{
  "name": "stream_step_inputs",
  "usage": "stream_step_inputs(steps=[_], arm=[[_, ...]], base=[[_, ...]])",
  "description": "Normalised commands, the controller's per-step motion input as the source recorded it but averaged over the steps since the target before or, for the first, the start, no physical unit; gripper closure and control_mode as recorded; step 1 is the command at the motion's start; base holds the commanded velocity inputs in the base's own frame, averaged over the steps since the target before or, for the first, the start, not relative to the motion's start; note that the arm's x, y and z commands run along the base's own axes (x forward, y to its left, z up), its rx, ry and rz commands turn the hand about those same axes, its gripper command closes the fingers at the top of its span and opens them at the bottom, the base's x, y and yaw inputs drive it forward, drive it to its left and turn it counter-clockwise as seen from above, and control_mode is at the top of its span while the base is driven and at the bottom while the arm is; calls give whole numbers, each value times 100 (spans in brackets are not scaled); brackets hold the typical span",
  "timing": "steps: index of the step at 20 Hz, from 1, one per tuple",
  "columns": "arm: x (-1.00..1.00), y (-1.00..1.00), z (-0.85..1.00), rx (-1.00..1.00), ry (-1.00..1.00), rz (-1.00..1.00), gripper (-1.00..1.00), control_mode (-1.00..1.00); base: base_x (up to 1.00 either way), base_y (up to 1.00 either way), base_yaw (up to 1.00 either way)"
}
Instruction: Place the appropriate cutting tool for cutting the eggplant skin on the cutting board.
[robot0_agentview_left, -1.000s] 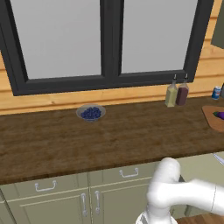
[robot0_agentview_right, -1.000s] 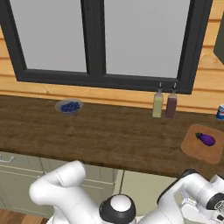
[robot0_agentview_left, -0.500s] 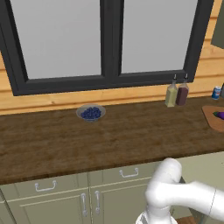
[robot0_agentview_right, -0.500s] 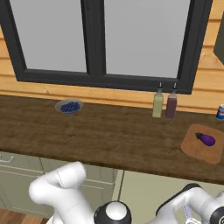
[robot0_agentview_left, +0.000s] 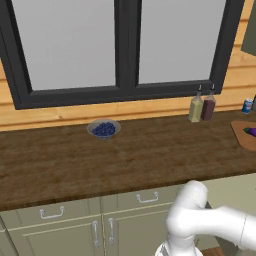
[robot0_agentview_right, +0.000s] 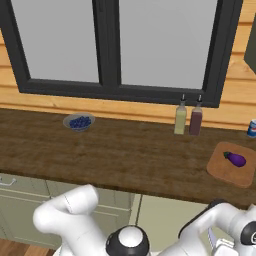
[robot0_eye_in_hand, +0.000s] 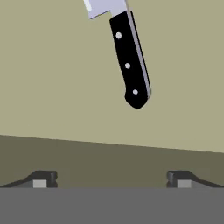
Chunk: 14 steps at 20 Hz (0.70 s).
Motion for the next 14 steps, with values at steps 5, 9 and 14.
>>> stream_step_inputs(steps=[5, 9, 14], arm=[[48, -27, 0, -7, -20, 0, -100, -100], [46, -30, 2, -6, -15, 0, -100, -100], [59, -25, 7, -5, -10, 4, -100, -100]], base=[[0, 0, 0], [0, 0, 0], [0, 0, 0]])
